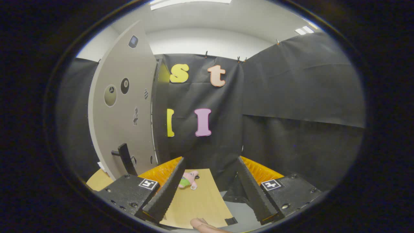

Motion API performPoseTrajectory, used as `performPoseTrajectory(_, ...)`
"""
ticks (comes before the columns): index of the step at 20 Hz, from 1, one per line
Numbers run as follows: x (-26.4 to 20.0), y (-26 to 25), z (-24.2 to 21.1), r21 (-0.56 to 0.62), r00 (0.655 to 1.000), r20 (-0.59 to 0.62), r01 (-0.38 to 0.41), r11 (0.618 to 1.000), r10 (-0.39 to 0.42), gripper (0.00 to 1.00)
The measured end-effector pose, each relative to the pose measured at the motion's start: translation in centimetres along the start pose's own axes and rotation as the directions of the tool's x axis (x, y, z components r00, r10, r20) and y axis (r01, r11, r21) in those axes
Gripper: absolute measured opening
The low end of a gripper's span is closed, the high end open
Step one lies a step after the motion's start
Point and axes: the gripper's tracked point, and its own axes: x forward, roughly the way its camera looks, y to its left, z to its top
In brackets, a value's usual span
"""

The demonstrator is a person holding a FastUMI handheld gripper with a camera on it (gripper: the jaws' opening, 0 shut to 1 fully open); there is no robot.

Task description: Open the shoe cabinet door, grab the shoes and put them into the shoe cabinet, then close the shoe cabinet door.

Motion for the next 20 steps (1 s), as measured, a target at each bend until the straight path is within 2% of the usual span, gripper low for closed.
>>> performPoseTrajectory(3, 0.5, 1.3, -0.4, 0.001, 0.995, 0.004, -0.101, 0.995, 0.101, 1.0)
performPoseTrajectory(6, 1.3, 4.5, -0.5, 0.014, 0.972, 0.021, -0.235, 0.972, 0.235, 1.0)
performPoseTrajectory(10, 0.8, 7.2, -1.0, -0.056, 0.948, 0.031, -0.314, 0.948, 0.316, 1.0)
performPoseTrajectory(12, 0.6, 10.3, -2.3, -0.084, 0.927, -0.029, -0.376, 0.923, 0.375, 1.0)
performPoseTrajectory(13, 0.1, 11.2, -2.5, -0.102, 0.922, -0.046, -0.386, 0.917, 0.384, 1.0)
performPoseTrajectory(14, 0.2, 12.1, -1.7, -0.104, 0.922, -0.014, -0.387, 0.916, 0.388, 0.97)
performPoseTrajectory(16, -0.6, 13.8, -2.4, -0.12, 0.915, -0.032, -0.402, 0.908, 0.401, 0.91)
performPoseTrajectory(20, -2.3, 18.1, -2.3, -0.127, 0.908, -0.034, -0.418, 0.9, 0.417, 0.91)
